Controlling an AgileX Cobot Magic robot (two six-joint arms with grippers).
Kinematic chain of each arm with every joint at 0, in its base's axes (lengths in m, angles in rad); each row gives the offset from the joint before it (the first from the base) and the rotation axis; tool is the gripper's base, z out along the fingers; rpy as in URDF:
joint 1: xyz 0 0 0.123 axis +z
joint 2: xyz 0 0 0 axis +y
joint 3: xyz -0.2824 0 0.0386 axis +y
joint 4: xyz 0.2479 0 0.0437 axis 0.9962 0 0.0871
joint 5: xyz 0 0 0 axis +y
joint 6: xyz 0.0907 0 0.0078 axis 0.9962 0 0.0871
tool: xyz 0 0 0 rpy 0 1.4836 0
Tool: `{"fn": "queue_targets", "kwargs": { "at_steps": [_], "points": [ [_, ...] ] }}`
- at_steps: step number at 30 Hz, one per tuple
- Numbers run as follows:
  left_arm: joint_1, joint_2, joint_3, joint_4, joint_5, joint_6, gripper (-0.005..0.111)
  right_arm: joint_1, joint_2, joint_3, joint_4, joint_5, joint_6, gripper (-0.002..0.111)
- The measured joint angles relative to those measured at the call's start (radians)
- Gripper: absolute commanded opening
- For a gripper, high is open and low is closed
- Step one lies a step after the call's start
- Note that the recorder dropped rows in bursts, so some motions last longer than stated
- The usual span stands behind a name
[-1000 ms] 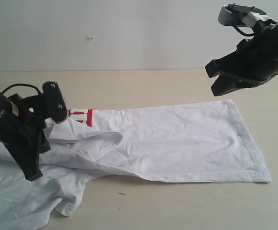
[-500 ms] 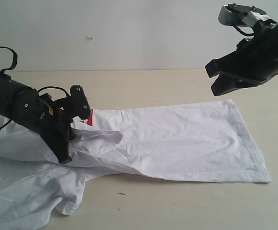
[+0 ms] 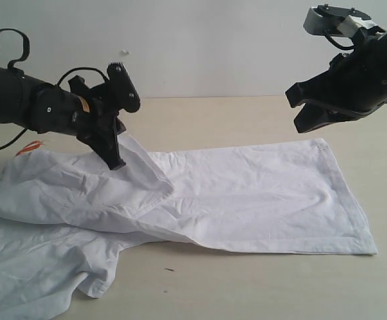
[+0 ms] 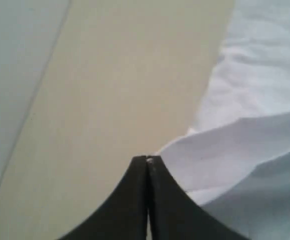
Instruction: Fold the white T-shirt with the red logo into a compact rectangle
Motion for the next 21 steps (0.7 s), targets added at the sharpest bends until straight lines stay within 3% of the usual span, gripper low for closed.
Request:
{"fn": "queue_targets", "kwargs": {
  "at_steps": [12,21],
  "points": [
    [0.0,-0.029,-0.043,0.0,-0.004,-0.092,0.0,0.0,0.0,0.0,0.0,0.0,0.0,0.0],
    [0.0,-0.107,-0.04,0.0,0.218,-0.101,0.0,0.0,0.0,0.0,0.0,-0.002,0.0,0.0]
  ]
}}
